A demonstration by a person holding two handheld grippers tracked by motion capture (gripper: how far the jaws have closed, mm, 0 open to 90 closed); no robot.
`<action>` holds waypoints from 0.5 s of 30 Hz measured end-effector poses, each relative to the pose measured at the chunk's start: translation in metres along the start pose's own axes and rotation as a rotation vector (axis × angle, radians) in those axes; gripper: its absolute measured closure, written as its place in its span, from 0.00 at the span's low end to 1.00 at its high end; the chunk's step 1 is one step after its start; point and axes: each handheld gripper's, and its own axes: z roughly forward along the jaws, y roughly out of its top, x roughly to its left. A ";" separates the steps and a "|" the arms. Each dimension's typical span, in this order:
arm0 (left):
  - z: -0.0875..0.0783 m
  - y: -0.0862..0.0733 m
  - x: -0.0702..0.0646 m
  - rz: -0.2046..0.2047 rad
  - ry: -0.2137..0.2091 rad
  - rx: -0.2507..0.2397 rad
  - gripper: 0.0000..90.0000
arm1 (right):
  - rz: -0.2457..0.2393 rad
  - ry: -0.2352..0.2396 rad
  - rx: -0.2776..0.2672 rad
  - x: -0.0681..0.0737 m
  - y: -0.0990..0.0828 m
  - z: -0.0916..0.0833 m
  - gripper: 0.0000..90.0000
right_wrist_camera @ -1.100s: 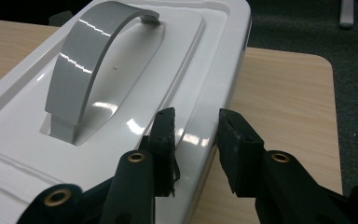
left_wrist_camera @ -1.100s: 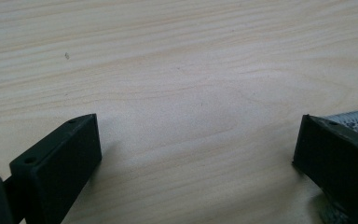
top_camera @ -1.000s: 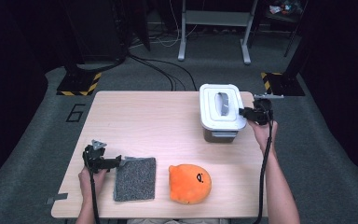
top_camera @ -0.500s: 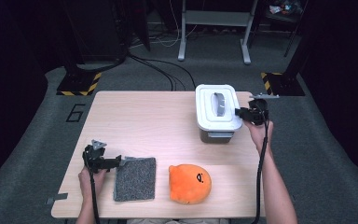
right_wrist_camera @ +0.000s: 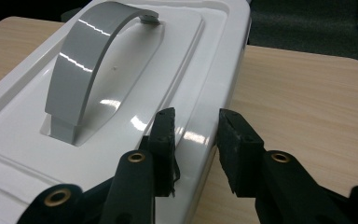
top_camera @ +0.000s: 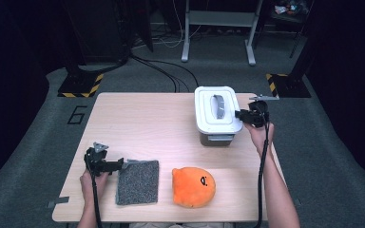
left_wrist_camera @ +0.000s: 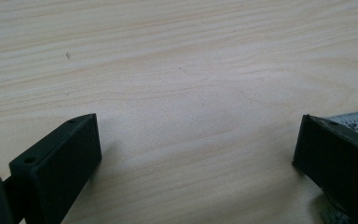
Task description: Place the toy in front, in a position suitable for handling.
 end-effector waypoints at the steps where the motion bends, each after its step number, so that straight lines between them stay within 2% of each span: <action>1: 0.000 0.000 0.000 0.000 -0.001 0.001 0.00 | 0.002 -0.001 0.000 0.001 0.000 0.000 0.74; 15: 0.000 0.000 0.000 0.000 0.000 0.000 0.00 | 0.001 0.013 -0.001 0.010 0.001 0.005 0.74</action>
